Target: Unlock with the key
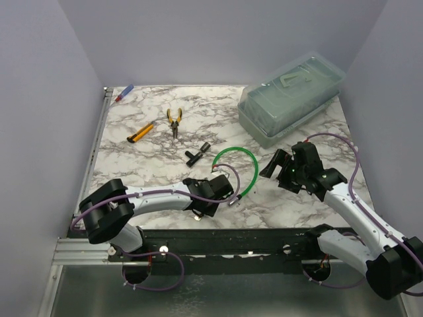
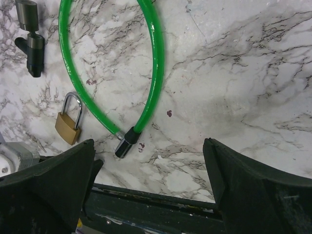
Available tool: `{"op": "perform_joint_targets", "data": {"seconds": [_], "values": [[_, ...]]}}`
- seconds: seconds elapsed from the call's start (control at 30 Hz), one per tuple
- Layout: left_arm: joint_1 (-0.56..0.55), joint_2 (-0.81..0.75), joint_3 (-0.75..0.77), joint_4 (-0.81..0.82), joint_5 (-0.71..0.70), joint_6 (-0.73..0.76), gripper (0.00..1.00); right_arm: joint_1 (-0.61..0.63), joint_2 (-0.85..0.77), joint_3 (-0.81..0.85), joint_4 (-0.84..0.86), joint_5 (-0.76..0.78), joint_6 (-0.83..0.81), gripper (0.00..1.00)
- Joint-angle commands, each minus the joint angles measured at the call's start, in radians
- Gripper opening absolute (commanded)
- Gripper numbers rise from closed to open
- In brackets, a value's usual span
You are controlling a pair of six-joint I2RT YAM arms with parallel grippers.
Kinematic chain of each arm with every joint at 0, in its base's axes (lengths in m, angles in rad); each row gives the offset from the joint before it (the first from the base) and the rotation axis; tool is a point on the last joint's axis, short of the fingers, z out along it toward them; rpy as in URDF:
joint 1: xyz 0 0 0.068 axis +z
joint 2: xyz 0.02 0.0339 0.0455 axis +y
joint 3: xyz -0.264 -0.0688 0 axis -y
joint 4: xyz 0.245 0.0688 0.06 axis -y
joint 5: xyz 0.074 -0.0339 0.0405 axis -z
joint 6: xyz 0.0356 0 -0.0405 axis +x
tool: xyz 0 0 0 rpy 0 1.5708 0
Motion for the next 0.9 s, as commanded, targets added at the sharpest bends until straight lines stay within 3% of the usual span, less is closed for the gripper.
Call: {"op": "perform_joint_targets", "data": {"seconds": [0.0, 0.57, 0.87], "values": [[0.024, -0.004, 0.004, 0.005, 0.049, -0.012, 0.44, 0.006, -0.022, -0.018, 0.012, -0.009, -0.02, 1.0], [0.04, 0.043, 0.026, -0.109, 0.098, -0.045, 0.39, 0.006, -0.011, -0.014, 0.01, -0.015, -0.014, 1.0], [0.044, 0.091, 0.058, -0.106, 0.073, -0.004, 0.29, 0.006, -0.015, -0.009, 0.002, -0.011, -0.018, 1.0]]}}
